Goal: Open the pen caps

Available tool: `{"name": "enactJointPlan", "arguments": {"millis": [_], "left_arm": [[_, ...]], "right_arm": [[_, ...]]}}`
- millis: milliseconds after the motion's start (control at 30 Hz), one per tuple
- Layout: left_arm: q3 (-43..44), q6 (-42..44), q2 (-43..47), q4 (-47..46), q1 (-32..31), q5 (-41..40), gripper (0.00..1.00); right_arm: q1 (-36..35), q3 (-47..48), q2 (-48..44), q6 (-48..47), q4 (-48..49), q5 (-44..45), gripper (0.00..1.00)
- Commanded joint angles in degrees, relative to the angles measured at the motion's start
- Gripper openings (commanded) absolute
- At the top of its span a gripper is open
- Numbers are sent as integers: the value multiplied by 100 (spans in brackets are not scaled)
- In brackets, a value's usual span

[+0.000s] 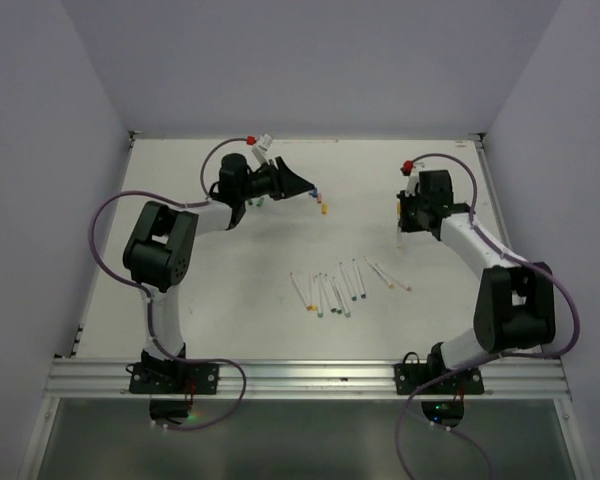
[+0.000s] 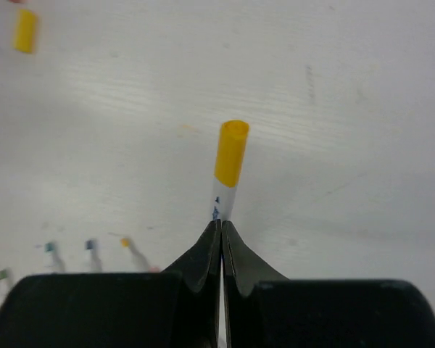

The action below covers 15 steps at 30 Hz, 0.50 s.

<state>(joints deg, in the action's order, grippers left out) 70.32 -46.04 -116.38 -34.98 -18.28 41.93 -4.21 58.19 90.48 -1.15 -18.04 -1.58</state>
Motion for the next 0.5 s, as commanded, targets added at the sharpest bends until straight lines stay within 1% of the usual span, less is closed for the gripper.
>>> {"name": "enactJointPlan", "arguments": {"millis": [0, 33, 67, 100, 133, 200, 233, 300, 333, 367, 400, 433, 467], "left_arm": [[-431, -1124, 177, -2106, -88, 692, 56], [-501, -1614, 151, -2440, -88, 841, 56], [-572, -1862, 90, -2791, -88, 895, 56], [-686, -2091, 54, -3430, -88, 939, 58], [-713, -2476, 2, -3680, -96, 974, 60], [-739, -2734, -104, -4111, -175, 1010, 62], [-748, -2857, -131, -4157, -219, 992, 63], [-792, -2797, -131, -3974, -325, 966, 63], [-827, -2526, -87, -3772, -334, 922, 63], [-845, -2324, -35, -3527, -316, 826, 63], [-845, -1887, 79, -2994, -307, 773, 63], [-828, -1691, 141, -2727, -307, 712, 63], [-819, -1541, 255, -2507, -316, 554, 63]], "right_arm": [[-475, -194, -881, 703, -86, -1114, 0], [-571, -255, -1135, 756, -77, -1316, 0], [-625, -282, -1225, 791, -59, -1440, 0], [-660, -317, -1312, 879, 2, -1572, 0], [-739, -370, -1357, 949, 124, -1825, 0], [-844, -379, -1384, 1081, 222, -1994, 0], [-1010, -370, -1375, 1108, 344, -2056, 0], [-1117, -327, -1314, 1117, 372, -1855, 0], [-1117, -283, -1252, 1186, 354, -1698, 0], [-1117, -221, -1182, 1283, 319, -1200, 0], [-1117, -3, -912, 1475, 267, -995, 2], [-1117, 156, -718, 1573, 127, -854, 6], [-1126, 340, -507, 1765, 4, -905, 7]]}}
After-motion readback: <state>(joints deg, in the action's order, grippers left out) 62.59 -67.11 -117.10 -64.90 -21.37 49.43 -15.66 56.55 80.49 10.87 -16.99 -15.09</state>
